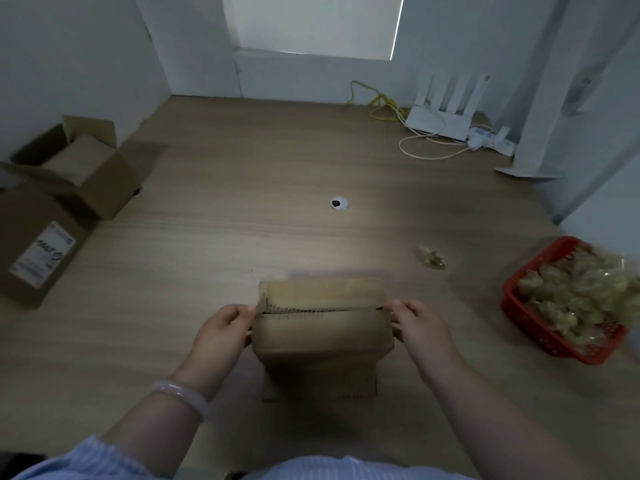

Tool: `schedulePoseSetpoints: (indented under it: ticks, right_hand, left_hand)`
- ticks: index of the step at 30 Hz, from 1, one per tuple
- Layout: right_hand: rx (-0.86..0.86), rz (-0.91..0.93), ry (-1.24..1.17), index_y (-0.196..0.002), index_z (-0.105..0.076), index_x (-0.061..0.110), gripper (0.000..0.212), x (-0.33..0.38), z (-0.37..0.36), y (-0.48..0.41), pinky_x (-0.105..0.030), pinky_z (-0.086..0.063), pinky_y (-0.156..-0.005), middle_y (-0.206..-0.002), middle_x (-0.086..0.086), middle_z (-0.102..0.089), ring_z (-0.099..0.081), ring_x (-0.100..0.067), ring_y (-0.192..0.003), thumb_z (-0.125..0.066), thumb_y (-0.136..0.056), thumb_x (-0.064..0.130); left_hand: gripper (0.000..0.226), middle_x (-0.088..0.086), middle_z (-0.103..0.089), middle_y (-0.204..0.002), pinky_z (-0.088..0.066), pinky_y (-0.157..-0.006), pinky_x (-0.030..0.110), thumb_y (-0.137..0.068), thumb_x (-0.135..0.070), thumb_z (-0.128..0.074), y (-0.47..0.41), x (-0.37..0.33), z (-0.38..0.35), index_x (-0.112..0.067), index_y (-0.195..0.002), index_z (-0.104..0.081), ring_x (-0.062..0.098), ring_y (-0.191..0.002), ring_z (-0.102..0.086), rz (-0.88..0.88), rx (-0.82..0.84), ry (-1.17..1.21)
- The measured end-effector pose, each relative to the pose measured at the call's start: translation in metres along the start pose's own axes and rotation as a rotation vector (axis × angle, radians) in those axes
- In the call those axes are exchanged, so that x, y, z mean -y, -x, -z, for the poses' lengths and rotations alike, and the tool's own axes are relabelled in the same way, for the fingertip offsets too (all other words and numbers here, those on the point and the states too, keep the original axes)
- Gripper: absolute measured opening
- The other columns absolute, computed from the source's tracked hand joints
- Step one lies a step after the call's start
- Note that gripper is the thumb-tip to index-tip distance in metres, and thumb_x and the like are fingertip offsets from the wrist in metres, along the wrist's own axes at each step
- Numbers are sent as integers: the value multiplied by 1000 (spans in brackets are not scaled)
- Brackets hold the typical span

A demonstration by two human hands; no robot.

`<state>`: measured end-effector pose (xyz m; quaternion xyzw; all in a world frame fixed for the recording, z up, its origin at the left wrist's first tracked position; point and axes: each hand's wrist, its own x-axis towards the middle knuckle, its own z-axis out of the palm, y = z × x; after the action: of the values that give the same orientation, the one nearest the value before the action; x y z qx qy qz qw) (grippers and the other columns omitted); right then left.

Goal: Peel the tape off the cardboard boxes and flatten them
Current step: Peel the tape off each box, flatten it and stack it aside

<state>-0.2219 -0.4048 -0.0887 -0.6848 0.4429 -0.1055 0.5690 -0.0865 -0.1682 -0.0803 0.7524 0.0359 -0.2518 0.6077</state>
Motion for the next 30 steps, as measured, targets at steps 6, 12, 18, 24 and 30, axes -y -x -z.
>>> schedulePoseSetpoints:
  ticks: [6, 12, 18, 24, 30]
  right_hand:
    - [128, 52, 295, -61, -65, 14, 26, 19, 5, 1, -37, -48, -68, -72, -8, -60, -59, -25, -77, -56, -85, 16]
    - [274, 172, 602, -91, -77, 23, 12, 33, 2, -7, -10, -45, -66, -91, 3, -65, -58, -4, -76, -71, -81, 22]
    - [224, 313, 931, -133, -49, 36, 52, 30, -7, 3, -27, -34, -104, -121, 3, -37, -37, -19, -122, -63, -83, 34]
    - [178, 311, 937, -151, -4, 30, 93, 29, -13, 0, -33, -38, -103, -128, -2, -31, -36, -23, -124, -61, -81, 51]
    - [142, 219, 1100, -151, 7, 14, 116, 36, -39, -16, -40, -41, -102, -144, -11, -22, -33, -29, -130, -65, -74, 62]
  left_hand:
    - [15, -1, -64, -109, -48, -85, 27, -87, -24, -67, -5, -9, 7, -15, -78, -74, 15, -99, -61, -40, 153, -256]
    - [44, -5, -19, -150, -23, -115, 30, -75, -42, -76, -15, -11, 10, -41, -117, -62, 18, -140, -22, -200, 402, -929]
    - [87, -10, 5, -155, -27, -114, 33, -74, -40, -65, -14, -9, -6, -32, -149, -22, 24, -141, -17, -203, 378, -917]
    - [116, -2, -26, -140, -46, -96, 32, -75, -42, -72, -14, -15, -11, -44, -143, 21, 20, -120, -45, -281, 267, -869]
    - [130, 5, -33, -126, -48, -90, 38, -64, -68, -70, -27, -14, -37, -34, -144, 26, 24, -110, -47, -245, 45, -1122]
